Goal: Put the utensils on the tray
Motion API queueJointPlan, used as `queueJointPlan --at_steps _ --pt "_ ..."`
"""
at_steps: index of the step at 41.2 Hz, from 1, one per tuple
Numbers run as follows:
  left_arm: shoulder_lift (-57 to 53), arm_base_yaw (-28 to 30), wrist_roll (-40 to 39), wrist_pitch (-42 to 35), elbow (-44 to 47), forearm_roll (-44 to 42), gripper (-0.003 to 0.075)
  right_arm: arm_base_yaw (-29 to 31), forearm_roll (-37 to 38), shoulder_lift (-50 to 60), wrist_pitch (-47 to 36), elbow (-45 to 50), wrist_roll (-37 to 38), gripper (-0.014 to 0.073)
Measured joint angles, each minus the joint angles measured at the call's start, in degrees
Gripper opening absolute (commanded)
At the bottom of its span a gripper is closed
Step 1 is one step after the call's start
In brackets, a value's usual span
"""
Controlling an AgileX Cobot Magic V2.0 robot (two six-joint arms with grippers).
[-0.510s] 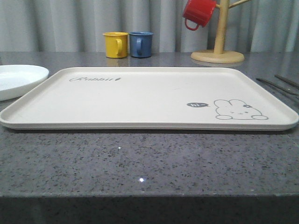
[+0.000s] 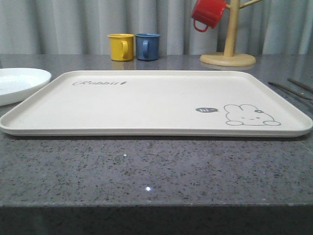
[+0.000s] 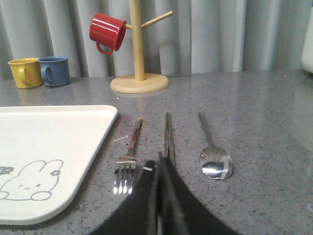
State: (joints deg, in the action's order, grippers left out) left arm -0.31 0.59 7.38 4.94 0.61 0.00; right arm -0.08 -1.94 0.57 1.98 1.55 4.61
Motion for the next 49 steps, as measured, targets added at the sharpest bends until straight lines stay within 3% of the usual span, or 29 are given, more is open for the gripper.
queueJointPlan --at_steps 12,20,27,36,49 --pt "0.00 0.00 0.00 -2.29 0.00 0.00 -0.0018 0.00 0.00 0.00 -1.16 0.00 0.00 -0.0068" --pt "0.00 0.00 0.00 -2.76 -4.09 0.00 -0.0018 0.00 0.00 0.00 6.15 -6.54 0.00 -0.0068" --pt "2.33 0.00 0.00 5.41 -17.05 0.00 -0.0018 0.00 0.00 -1.93 14.22 -18.10 0.00 -0.0068" --pt "14.85 0.00 0.00 19.58 -32.12 0.00 -0.0018 0.00 0.00 -15.40 26.37 -31.67 0.00 -0.0068" --pt "27.56 0.00 0.00 25.32 -34.23 0.00 -0.0018 0.00 0.00 -31.19 31.07 -34.73 0.00 -0.0068"
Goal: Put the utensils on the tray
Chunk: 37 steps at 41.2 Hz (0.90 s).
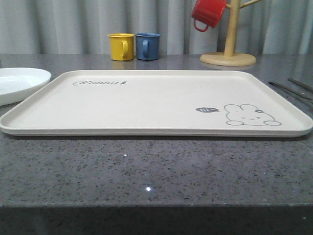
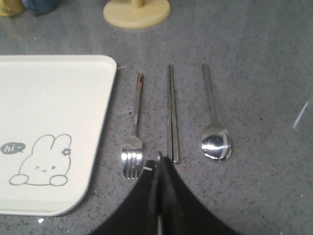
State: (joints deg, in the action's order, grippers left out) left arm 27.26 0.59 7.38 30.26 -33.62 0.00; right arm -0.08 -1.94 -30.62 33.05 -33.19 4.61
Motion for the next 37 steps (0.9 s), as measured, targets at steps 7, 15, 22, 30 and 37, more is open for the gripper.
queueJointPlan --at_steps 7,15,22,30,37 --pt "3.57 0.00 0.00 0.00 0.00 0.00 -0.0011 0.00 0.00 -5.16 0.00 0.00 0.00 -0.0053" --pt "4.81 0.00 0.00 0.00 0.00 0.00 0.0333 0.00 0.00 -8.91 0.08 0.00 0.00 0.0307" --pt "4.81 0.00 0.00 0.00 0.00 0.00 0.0517 0.00 0.10 -9.39 0.12 0.00 0.00 0.0482" --pt "6.33 0.00 0.00 3.32 -1.25 -0.57 0.0517 0.00 0.10 -9.39 0.77 0.00 0.00 0.0476" --pt "13.16 0.00 0.00 12.45 -7.41 -3.39 0.0515 0.00 0.10 -9.39 0.90 0.00 0.00 0.0476"
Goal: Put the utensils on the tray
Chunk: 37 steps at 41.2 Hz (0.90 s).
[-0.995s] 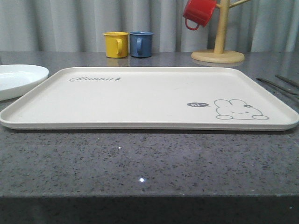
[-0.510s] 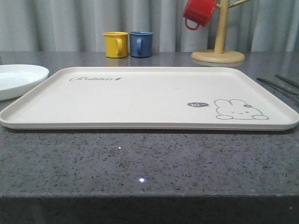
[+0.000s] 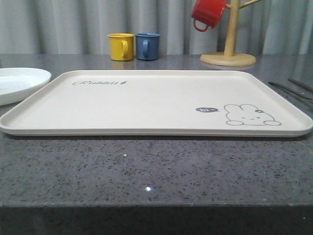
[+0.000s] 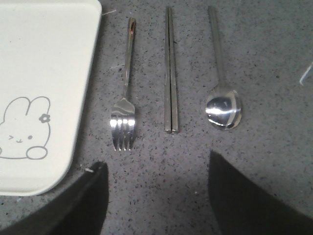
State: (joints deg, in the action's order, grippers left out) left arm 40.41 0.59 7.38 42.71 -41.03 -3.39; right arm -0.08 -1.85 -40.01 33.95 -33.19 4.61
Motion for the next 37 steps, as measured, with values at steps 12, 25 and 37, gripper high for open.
queueJointPlan --at_steps 12,25,37 --pt "18.51 4.10 0.00 8.25 -11.80 1.46 0.0516 0.00 0.00 0.00 0.09 0.00 0.00 0.0476" --pt "38.14 18.33 12.51 5.10 -21.41 24.93 0.0515 0.00 0.00 0.00 0.09 0.00 0.00 0.0476" --pt "48.40 19.16 13.19 0.83 -23.24 28.30 0.0515 0.00 0.00 0.00 0.09 0.00 0.00 0.0476"
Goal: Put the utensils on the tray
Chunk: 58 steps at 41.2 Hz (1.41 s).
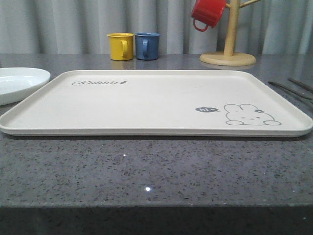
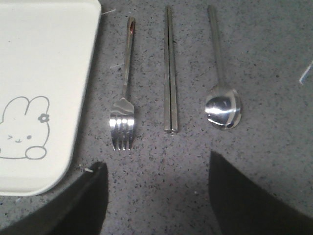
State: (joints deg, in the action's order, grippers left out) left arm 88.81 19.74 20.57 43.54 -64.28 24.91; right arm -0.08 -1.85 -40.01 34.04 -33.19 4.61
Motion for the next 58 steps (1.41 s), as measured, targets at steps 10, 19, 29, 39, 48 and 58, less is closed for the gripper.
queueJointPlan --at_steps 10,19,29,39,48,58 --pt "2.26 -1.89 1.50 -1.12 -0.13 1.72 0.0491 0.00 0.00 0.00 0.04 0.00 0.00 0.0476" --pt "2.51 -2.34 1.91 -1.70 -0.22 2.14 0.0356 0.00 0.00 0.00 0.04 0.00 0.00 0.0476" --pt "4.06 -2.34 1.91 -1.87 -0.22 2.14 0.0270 0.00 0.00 0.00 0.04 0.00 0.00 0.0476" --pt "4.49 -2.34 1.91 -1.64 -0.22 1.53 0.0027 0.00 0.00 0.00 0.04 0.00 0.00 0.0476" --pt "4.26 -0.80 1.91 -0.20 -1.50 0.87 -0.0018 0.00 0.00 0.00 0.04 0.00 0.00 0.0476" --pt "0.62 0.07 3.04 6.57 -7.63 3.04 -0.0018 0.00 0.00 0.00 0.04 0.00 0.00 0.0476"
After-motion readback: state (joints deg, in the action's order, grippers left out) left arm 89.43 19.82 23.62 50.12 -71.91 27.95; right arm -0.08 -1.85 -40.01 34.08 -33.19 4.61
